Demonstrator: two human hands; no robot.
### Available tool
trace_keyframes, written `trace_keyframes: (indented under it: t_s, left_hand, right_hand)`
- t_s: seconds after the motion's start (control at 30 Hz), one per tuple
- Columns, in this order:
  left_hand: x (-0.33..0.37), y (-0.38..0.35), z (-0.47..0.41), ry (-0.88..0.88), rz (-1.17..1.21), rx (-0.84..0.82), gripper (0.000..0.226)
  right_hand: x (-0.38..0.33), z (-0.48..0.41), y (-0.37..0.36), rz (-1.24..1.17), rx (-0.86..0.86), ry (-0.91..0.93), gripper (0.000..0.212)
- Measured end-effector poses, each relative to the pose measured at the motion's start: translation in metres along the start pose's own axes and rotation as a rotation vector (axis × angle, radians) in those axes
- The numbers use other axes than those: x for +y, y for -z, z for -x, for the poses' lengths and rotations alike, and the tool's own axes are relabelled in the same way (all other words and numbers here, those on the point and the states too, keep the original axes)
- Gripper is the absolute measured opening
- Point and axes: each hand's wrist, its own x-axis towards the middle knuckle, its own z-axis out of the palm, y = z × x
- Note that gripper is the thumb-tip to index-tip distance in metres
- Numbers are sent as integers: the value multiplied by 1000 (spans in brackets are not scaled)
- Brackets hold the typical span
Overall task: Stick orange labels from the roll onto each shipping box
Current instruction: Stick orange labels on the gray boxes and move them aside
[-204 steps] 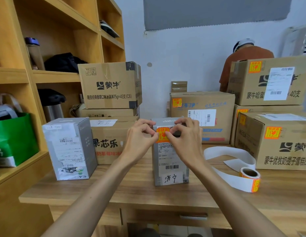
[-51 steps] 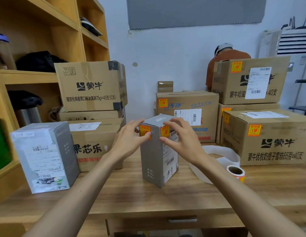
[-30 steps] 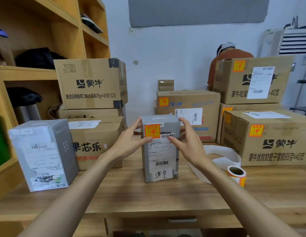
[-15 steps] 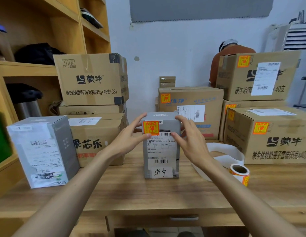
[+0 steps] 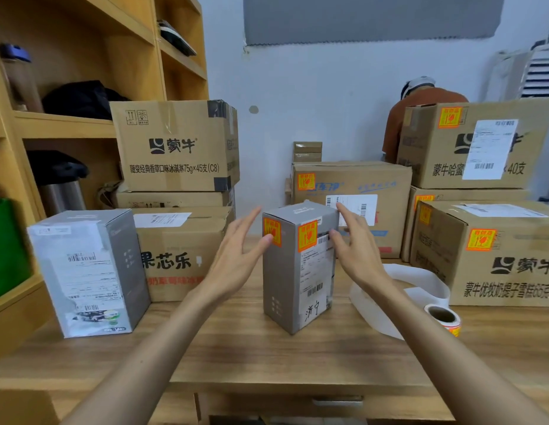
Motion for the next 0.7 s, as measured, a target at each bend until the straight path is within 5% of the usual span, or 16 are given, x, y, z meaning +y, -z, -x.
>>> trace_keyframes:
  t_s: [0.17, 0.3, 0.53, 0.7]
  left_hand:
    - [2, -1, -7, 60, 130, -114, 69]
    - [-3, -9, -4, -36, 51, -32, 61]
    - [-1, -10, -7, -138, -18, 3, 51]
    - [3, -17, -7, -148, -58, 19, 49]
  right_hand:
    - [-23, 14, 2, 169, 33, 106, 71]
    - [-32, 16, -5, 265, -59, 149, 80]
    - [-19, 4, 1, -159, -304, 58, 68]
    - [-12, -4, 10, -181, -419, 74, 61]
